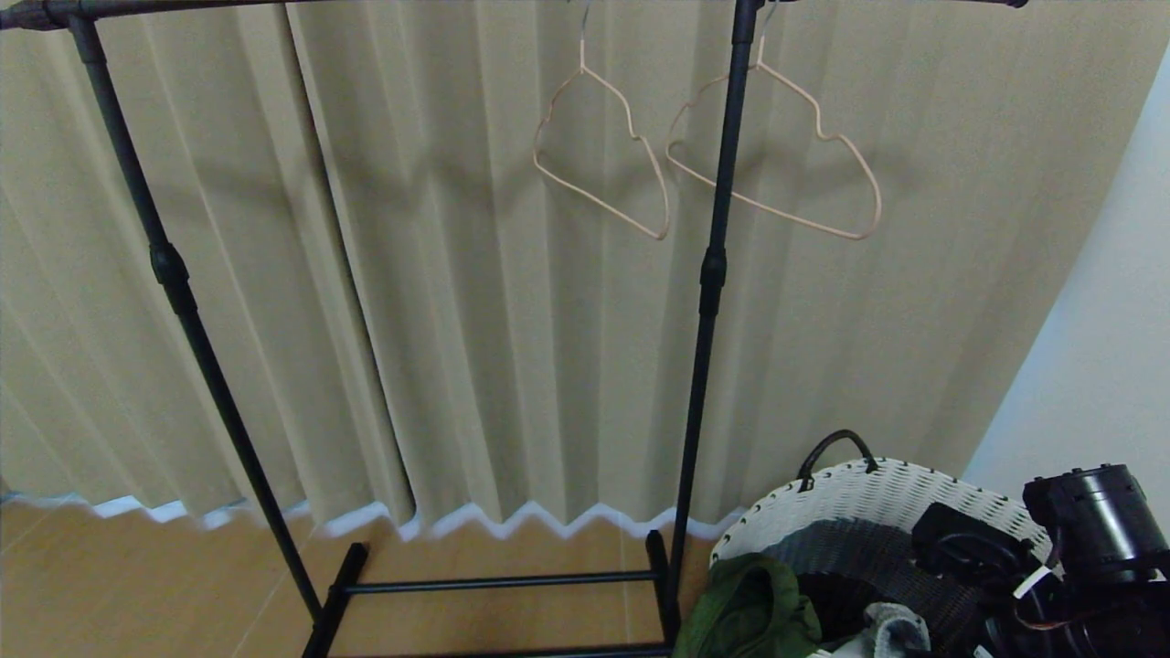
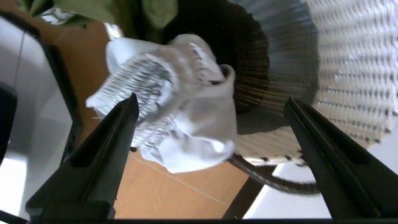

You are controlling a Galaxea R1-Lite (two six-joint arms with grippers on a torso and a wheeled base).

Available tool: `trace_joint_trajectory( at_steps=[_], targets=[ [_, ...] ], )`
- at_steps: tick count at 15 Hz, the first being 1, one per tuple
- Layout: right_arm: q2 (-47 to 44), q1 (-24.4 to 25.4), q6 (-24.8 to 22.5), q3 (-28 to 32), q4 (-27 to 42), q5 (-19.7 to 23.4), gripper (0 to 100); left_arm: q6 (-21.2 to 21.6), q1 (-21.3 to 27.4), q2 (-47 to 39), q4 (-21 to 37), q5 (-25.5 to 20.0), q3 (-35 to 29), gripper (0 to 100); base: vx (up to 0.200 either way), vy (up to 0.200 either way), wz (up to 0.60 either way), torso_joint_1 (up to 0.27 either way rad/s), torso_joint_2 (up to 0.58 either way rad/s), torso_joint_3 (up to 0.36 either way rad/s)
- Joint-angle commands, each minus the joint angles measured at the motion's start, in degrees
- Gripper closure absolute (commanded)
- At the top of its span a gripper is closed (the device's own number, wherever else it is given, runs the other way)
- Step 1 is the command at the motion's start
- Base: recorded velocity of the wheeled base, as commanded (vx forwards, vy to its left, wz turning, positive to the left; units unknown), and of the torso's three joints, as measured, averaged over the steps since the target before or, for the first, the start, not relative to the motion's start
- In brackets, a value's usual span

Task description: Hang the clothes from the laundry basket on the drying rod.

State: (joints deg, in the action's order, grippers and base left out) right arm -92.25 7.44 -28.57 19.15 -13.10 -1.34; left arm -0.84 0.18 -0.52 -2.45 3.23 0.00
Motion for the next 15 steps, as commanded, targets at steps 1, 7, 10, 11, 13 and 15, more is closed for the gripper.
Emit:
trace_joint_trajectory(
  at_steps=[1, 7, 10, 11, 13, 15],
  targets=[
    [-2.7, 1.0, 0.0, 0.7, 0.0, -1.1, 0, 0.0, 0.0, -0.1, 0.0, 0.0, 0.0, 0, 0.000, 0.000, 0.00, 0.000, 0.00, 0.000],
    [-9.5, 1.3, 0.2, 1.7, -4.6, -7.2, 0, 0.0, 0.0, -0.1, 0.0, 0.0, 0.0, 0, 0.000, 0.000, 0.00, 0.000, 0.00, 0.000],
    [-11.7, 3.9, 0.2, 2.0, -7.1, -8.2, 0, 0.0, 0.0, -0.1, 0.0, 0.0, 0.0, 0, 0.000, 0.000, 0.00, 0.000, 0.00, 0.000],
    [-12.5, 3.9, 0.2, 2.4, -7.1, -8.9, 0, 0.0, 0.1, -0.1, 0.0, 0.0, 0.0, 0, 0.000, 0.000, 0.00, 0.000, 0.00, 0.000],
    [-15.2, 3.9, 0.4, 3.5, -8.5, -11.3, 0, 0.0, 0.0, -0.1, 0.0, 0.0, 0.0, 0, 0.000, 0.000, 0.00, 0.000, 0.00, 0.000],
    [-15.2, 3.8, 0.4, 2.8, -10.8, -11.3, 0, 0.0, 0.0, -0.1, 0.0, 0.0, 0.0, 0, 0.000, 0.000, 0.00, 0.000, 0.00, 0.000]
  ],
)
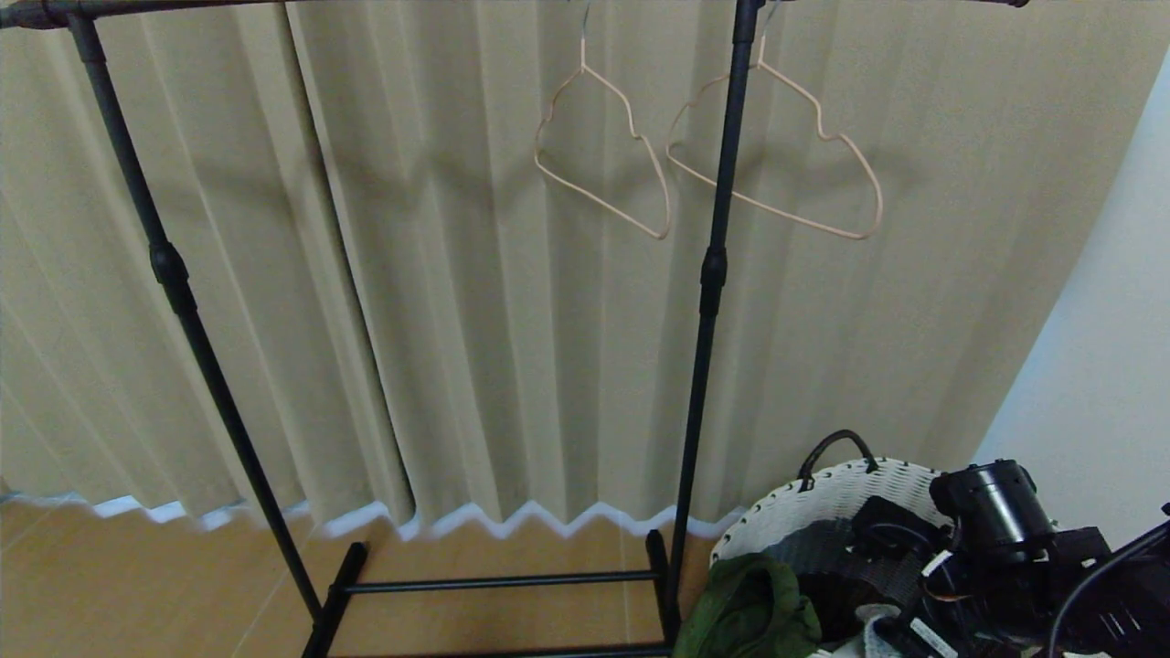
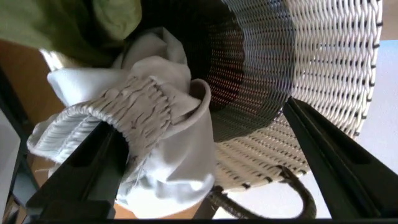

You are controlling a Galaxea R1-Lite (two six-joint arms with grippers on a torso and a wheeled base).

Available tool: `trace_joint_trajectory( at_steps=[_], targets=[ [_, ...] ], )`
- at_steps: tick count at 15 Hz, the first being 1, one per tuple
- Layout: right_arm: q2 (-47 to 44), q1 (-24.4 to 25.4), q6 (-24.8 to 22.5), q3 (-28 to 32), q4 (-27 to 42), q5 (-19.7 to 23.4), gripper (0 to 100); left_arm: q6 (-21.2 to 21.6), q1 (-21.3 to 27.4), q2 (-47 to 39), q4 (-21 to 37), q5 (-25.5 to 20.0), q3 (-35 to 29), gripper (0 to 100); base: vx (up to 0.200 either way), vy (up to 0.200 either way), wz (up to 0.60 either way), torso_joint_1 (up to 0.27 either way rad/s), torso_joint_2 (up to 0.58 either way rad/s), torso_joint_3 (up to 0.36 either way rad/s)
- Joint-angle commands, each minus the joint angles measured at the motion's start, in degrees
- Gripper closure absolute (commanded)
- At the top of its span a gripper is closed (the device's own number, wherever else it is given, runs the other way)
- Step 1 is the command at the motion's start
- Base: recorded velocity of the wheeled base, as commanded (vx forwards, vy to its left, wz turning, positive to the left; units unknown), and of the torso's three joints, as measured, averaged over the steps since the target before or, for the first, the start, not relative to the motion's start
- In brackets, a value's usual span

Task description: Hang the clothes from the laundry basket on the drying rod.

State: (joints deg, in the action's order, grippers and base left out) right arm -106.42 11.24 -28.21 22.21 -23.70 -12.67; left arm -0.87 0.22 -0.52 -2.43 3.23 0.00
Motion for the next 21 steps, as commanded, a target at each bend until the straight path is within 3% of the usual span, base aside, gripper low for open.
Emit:
trace_joint_trajectory(
  at_steps=[1, 6, 10, 13, 14, 15, 17, 21],
  targets=[
    [-0.8, -0.1, 0.0, -0.4, -0.1, 0.0, 100, 0.0, 0.0, -0.1, 0.0, 0.0, 0.0, 0, 0.000, 0.000, 0.00, 0.000, 0.00, 0.000],
    [4.4, -0.1, 0.1, -2.5, -0.2, 0.1, 100, 0.0, 0.0, -0.1, 0.0, 0.0, 0.0, 0, 0.000, 0.000, 0.00, 0.000, 0.00, 0.000],
    [24.1, -0.7, 0.2, -9.4, 0.6, 0.4, 100, 0.1, 0.0, -0.1, 0.0, 0.0, 0.0, 0, 0.000, 0.000, 0.00, 0.000, 0.00, 0.000],
    [39.3, -5.1, 1.8, -11.5, 0.7, 1.0, 100, 0.0, 0.0, -0.1, 0.0, 0.0, 0.0, 0, 0.000, 0.000, 0.00, 0.000, 0.00, 0.000],
    [39.3, -5.1, 1.8, -11.5, 0.7, 1.0, 100, 0.0, 0.0, -0.1, 0.0, 0.0, 0.0, 0, 0.000, 0.000, 0.00, 0.000, 0.00, 0.000],
    [44.8, -7.8, 3.6, -11.1, 0.5, 1.1, 100, 0.1, 0.0, -0.1, 0.0, 0.0, 0.0, 0, 0.000, 0.000, 0.00, 0.000, 0.00, 0.000],
    [50.4, -8.1, 7.5, -10.6, 0.5, 1.8, 100, 0.1, 0.0, -0.1, 0.0, 0.0, 0.0, 0, 0.000, 0.000, 0.00, 0.000, 0.00, 0.000],
    [55.6, -8.1, 8.8, -10.6, 0.6, 1.9, 100, 0.1, 0.0, -0.1, 0.0, -0.1, 0.0, 0, 0.000, 0.000, 0.00, 0.000, 0.00, 0.000]
  ],
)
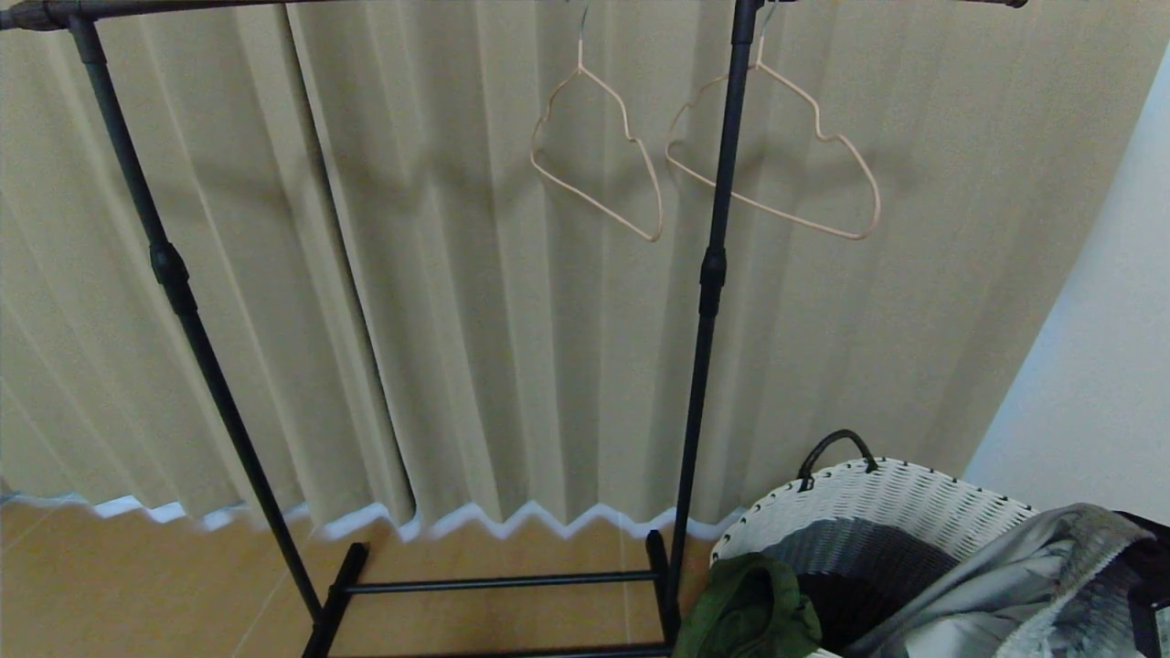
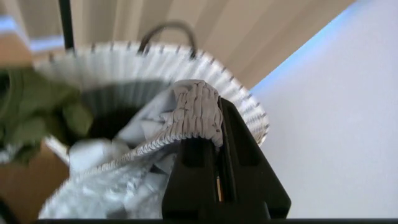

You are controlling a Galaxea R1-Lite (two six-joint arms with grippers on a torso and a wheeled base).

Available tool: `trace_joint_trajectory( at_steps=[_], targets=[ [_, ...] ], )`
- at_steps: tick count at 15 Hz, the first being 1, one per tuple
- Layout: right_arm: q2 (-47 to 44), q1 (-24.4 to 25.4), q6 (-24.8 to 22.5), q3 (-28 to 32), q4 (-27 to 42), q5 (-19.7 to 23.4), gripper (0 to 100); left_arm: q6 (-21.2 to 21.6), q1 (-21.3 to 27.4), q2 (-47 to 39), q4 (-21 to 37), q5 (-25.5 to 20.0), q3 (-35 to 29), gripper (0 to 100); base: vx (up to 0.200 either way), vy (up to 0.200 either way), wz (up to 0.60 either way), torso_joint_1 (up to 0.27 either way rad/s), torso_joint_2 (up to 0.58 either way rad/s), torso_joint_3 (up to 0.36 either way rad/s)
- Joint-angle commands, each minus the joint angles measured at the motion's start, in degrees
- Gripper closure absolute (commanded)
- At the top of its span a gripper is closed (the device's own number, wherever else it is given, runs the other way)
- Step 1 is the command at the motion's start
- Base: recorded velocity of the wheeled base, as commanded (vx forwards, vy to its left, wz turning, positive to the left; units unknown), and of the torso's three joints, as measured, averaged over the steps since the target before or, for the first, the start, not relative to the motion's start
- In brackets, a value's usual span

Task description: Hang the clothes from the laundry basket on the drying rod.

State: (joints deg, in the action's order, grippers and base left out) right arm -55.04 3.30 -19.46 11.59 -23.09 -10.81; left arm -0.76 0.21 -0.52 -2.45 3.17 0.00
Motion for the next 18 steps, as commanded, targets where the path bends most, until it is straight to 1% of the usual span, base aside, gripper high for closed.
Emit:
trace_joint_trajectory(
  at_steps=[1, 9, 16, 18],
  targets=[
    [4.8, -0.1, 0.0, -0.1, 0.0, 0.0, 100, 0.0, 0.1, -0.1, 0.0, 0.0, 0.0, 0, 0.000, 0.000, 0.00, 0.000, 0.00, 0.000],
    [6.2, -0.1, 0.0, -0.1, 0.1, 0.0, 100, -0.1, 0.1, -0.1, 0.0, 0.1, 0.0, 0, -0.200, 0.000, 0.00, 0.003, 0.00, 0.001],
    [6.4, -0.1, -0.1, -0.2, 0.1, -0.1, 100, -0.1, 0.1, -0.1, 0.0, 0.1, 0.0, 0, 0.000, 0.000, 0.00, 0.000, 0.00, 0.000],
    [6.4, -0.1, -0.1, -0.3, 0.1, -0.1, 100, -0.1, 0.0, -0.1, 0.0, 0.1, 0.0, 0, 0.000, 0.200, 0.00, 0.010, 0.00, 0.002]
  ],
)
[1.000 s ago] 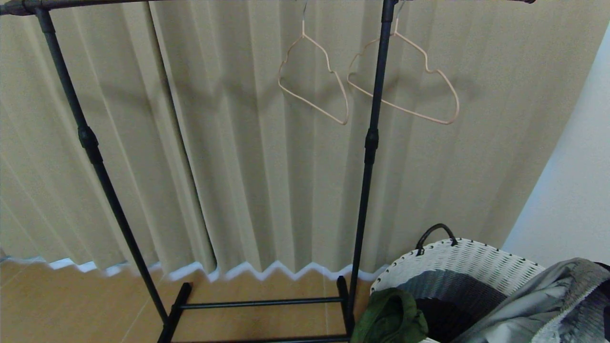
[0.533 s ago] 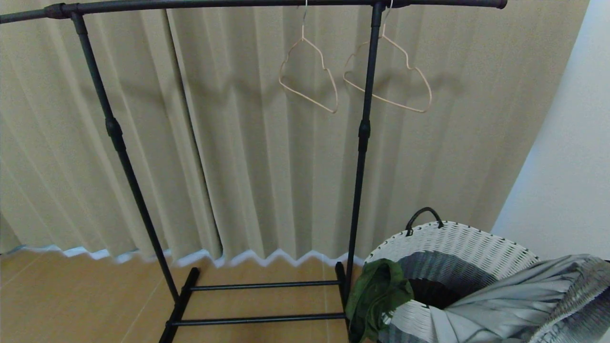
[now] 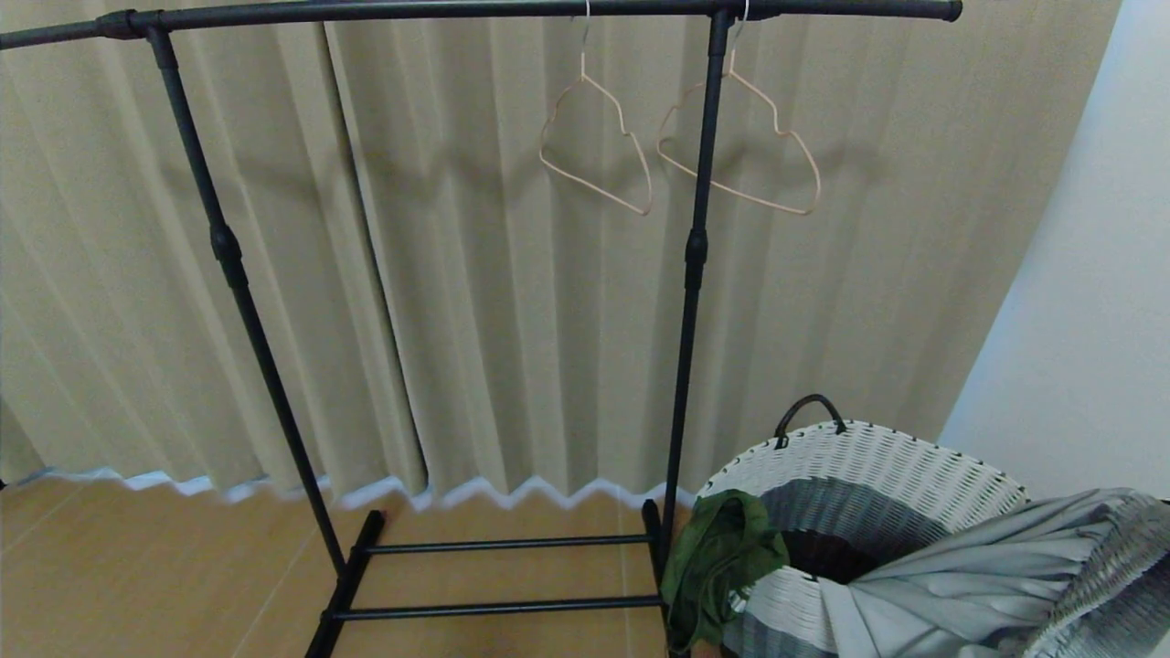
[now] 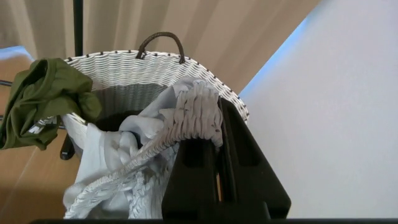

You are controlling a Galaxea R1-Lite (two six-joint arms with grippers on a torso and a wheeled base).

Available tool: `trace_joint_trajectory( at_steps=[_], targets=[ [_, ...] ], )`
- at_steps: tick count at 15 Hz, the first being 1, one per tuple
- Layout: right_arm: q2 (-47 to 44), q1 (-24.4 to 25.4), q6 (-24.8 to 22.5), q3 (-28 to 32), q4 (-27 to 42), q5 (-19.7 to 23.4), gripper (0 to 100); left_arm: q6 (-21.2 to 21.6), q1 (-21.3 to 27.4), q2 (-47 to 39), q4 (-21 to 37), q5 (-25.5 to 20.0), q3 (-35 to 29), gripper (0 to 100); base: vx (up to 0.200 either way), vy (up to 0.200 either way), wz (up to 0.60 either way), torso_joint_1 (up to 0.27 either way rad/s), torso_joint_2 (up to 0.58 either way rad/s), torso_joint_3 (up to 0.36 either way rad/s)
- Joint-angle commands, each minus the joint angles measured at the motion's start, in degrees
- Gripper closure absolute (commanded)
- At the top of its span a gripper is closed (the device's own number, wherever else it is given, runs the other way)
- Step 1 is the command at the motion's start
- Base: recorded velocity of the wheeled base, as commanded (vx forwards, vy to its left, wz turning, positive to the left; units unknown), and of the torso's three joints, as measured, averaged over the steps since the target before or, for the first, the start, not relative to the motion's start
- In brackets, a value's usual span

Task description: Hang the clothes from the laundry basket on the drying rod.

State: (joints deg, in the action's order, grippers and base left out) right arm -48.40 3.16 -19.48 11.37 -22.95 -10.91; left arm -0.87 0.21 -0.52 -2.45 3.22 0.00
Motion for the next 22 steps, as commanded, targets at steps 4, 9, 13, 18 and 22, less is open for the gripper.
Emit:
trace_joint_trajectory(
  at_steps=[4, 9, 13, 18, 22],
  targets=[
    [-0.1, 0.0, 0.0, -0.1, 0.0, 0.0, 100, 0.0, 0.0, -0.1, 0.0, -0.1, 0.0, 0, 0.000, 0.200, 0.00, 0.006, 0.00, 0.005],
    [-0.2, 0.0, 0.1, -0.2, 0.0, 0.0, 100, 0.1, 0.0, -0.1, 0.0, -0.1, 0.0, 0, 0.000, 0.120, 0.00, 0.001, 0.00, 0.002],
    [-0.2, 0.0, 0.0, 0.1, 0.9, 0.0, 100, 0.1, 0.1, -0.1, 0.0, -0.1, 0.0, 0, 0.000, 0.000, 0.00, 0.000, 0.00, 0.000],
    [0.1, 0.0, 0.0, -0.1, 0.9, 0.0, 100, 0.5, 0.0, -0.1, 0.0, -0.3, 0.0, 0, 0.000, 0.000, 0.00, 0.000, 0.00, 0.000],
    [0.3, 0.3, 0.1, 3.7, 3.1, 0.1, 100, 0.3, 0.1, -0.1, -4.1, -2.0, 0.0, 0, 0.000, 0.000, 0.00, 0.000, 0.00, 0.000]
  ],
)
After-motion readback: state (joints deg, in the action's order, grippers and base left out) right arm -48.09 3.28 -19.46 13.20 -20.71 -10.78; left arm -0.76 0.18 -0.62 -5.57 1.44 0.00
